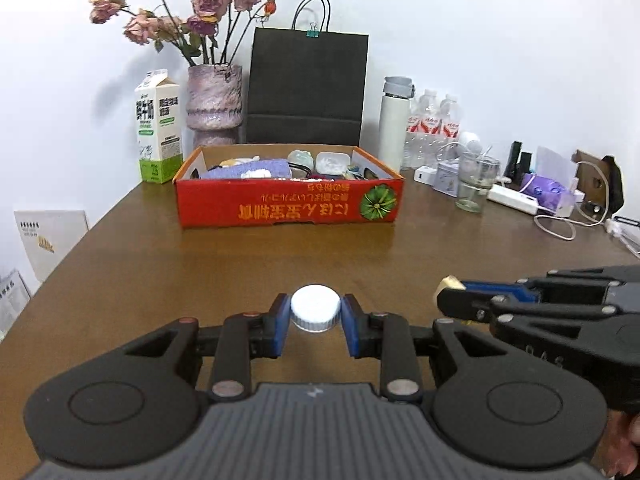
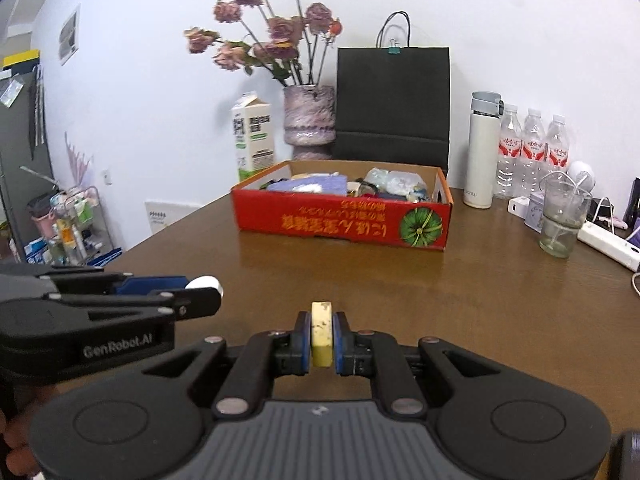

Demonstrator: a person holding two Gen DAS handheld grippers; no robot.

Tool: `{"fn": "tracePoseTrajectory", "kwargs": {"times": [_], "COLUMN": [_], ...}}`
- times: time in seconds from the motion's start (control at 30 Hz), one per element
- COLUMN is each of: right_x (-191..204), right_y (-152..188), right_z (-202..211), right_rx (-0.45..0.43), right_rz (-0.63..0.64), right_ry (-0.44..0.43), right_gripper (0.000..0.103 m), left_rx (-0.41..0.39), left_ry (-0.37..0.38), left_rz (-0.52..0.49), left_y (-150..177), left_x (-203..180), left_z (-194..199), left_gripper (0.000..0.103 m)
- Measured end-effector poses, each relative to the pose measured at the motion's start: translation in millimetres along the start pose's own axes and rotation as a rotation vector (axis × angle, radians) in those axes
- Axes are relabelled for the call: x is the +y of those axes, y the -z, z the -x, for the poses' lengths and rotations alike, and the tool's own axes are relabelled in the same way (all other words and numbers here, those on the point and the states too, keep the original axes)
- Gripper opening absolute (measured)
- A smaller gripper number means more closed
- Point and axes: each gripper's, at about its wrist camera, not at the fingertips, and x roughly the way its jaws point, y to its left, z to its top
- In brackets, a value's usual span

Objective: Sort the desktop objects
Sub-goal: 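Lift the lid and yellow block and carry both over the cardboard box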

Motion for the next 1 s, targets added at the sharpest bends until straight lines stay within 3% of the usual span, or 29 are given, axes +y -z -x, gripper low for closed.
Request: {"fn": "tracePoseTrajectory", "kwargs": {"times": [0.53,0.73,1.0], "right_x": [29.0,35.5,26.4], "right_y": [68.1,70.8,63.3], "right_z": [107.5,109.7,96.7], "right_rx": [-0.015,-0.018,-0.014], "right_rz": [-0.007,0.004,-0.018], "right_ry": [0.002,-0.006,0.004], "right_gripper": [0.010,0.010,0.010], "left_rx": [-0.036,-0.058,-0.053], "left_ry": [0.015,-0.001,0.009], "left_rz": [-0.001,-0.002,0.021], "left_y": [66.3,65.2,50.4], "left_x": [-9.1,-8.7,-3.5], "left_z": [108.9,117.0,100.0], "left_gripper": [0.028,0.028,0.028]}}
